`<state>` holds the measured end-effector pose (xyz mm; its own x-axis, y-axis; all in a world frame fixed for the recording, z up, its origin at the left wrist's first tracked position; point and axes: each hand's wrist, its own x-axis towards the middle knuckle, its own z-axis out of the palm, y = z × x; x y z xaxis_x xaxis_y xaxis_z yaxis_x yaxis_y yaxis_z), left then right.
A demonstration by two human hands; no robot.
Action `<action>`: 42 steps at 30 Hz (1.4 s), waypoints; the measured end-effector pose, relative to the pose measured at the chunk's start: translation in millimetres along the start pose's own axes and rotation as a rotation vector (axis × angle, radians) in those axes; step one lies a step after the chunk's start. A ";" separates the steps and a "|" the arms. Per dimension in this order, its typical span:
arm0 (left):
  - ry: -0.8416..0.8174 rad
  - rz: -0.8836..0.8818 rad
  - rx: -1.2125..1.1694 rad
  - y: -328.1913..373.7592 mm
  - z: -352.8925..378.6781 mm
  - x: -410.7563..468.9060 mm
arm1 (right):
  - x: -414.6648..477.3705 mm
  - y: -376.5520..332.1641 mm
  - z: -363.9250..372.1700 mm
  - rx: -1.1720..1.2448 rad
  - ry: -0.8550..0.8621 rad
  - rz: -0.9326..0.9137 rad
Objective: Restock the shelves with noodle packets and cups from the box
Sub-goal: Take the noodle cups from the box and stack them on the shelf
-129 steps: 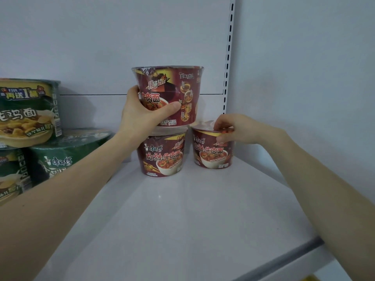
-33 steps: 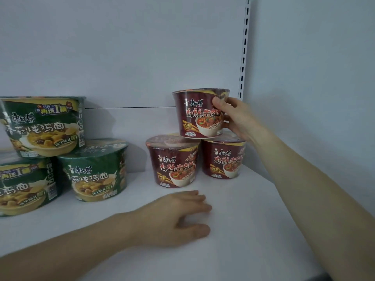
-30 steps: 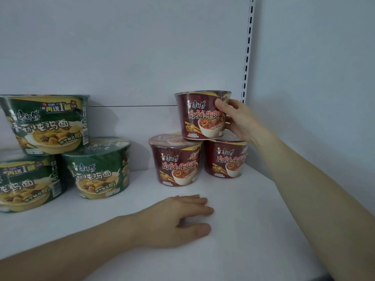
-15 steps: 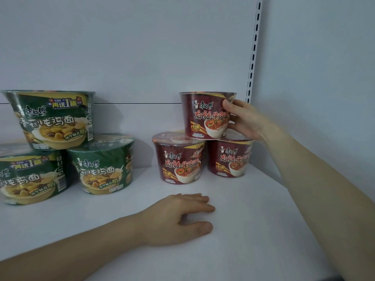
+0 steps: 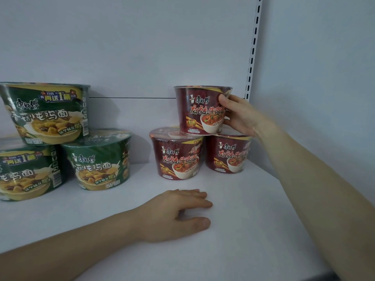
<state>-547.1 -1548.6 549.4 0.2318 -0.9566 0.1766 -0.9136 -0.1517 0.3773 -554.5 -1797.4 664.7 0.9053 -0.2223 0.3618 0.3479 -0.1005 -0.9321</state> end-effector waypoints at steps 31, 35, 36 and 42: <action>0.567 0.154 0.732 43.6 -35.1 -172.4 | -177.2 -7.1 168.7 -1.123 0.385 -0.114; 0.620 0.134 0.723 40.9 -35.1 -241.3 | -212.0 -2.5 232.6 -1.130 0.342 -0.143; 0.624 0.125 0.722 41.0 -35.6 -256.6 | -221.0 -1.9 247.7 -1.123 0.329 -0.152; 0.692 0.115 0.678 43.1 -34.2 -328.8 | -268.0 -2.3 319.7 -1.026 0.305 -0.233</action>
<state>-651.3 -1232.1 538.7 0.0767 -0.6500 0.7560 -0.8910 -0.3850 -0.2406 -720.0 -1427.5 565.5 0.6959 -0.3099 0.6479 0.0060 -0.8996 -0.4367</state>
